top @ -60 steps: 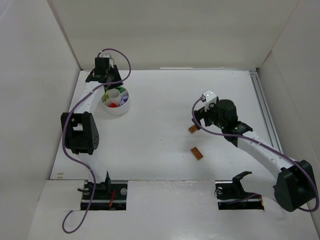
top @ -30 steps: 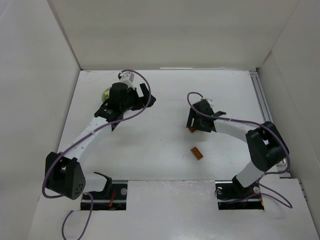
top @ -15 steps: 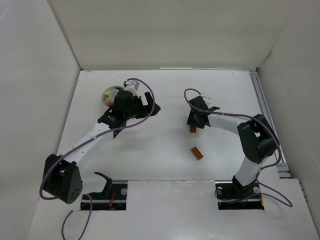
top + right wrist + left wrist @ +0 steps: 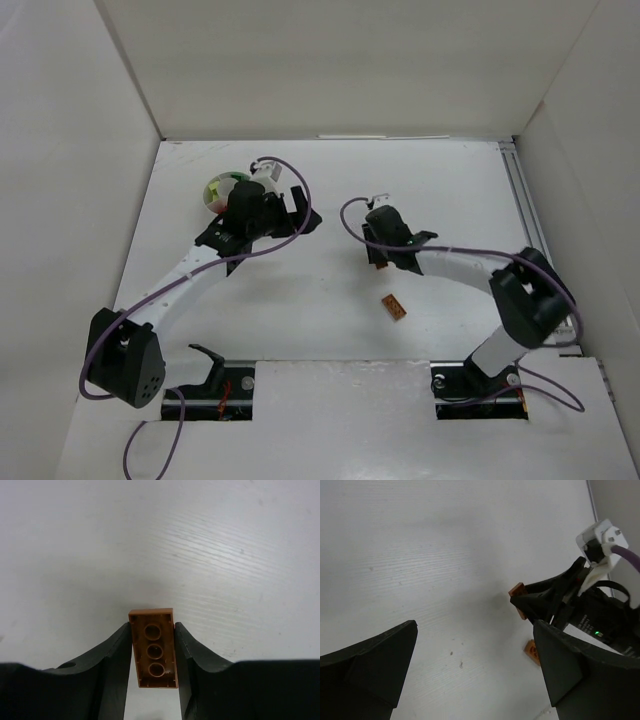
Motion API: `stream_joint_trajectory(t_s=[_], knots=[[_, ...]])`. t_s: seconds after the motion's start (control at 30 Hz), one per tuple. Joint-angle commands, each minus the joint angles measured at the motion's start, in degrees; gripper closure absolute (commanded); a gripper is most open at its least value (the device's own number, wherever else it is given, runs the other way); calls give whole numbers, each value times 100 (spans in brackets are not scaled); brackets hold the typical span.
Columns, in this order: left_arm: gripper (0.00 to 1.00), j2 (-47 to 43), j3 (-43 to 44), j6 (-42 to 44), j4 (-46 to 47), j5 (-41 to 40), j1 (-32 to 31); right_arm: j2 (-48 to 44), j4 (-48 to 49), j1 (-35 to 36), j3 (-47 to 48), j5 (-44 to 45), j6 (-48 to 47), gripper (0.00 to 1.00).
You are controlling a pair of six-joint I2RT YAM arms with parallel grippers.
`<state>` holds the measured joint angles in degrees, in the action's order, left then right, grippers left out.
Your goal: Sort the legos into containers by color
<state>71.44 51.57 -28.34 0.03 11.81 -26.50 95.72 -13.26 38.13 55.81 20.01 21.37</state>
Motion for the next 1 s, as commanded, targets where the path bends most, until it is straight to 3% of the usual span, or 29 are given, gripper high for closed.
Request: stream_joint_trajectory(t_s=[0.0,0.1,0.23,0.33,0.43,0.63,0.9,0.97], knots=[[0,-95,239,284,189,818,-4,-1264,2112,10,-587,-1674,-2518,75],[0,-95,108,338,628,1950,57,-2056,2732,10,-967,-3236,-4032,73],[0,-43,-76,267,1305,3200,57,-2418,2680,10,-1081,-5037,-4711,73],[0,-42,-77,267,1579,3503,-143,-2540,2618,10,-1028,-5654,-4939,76],[4,19,-77,267,1631,3626,-329,-2541,2547,72,-880,-5832,-5072,76],[24,-34,-200,381,1456,3426,-329,-2611,2459,72,-756,-5623,-5204,76],[32,19,-253,434,1166,3160,-329,-2778,2301,72,-704,-5473,-5204,76],[40,19,-253,365,1166,3108,-329,-2778,2301,133,-703,-5534,-5204,76]])
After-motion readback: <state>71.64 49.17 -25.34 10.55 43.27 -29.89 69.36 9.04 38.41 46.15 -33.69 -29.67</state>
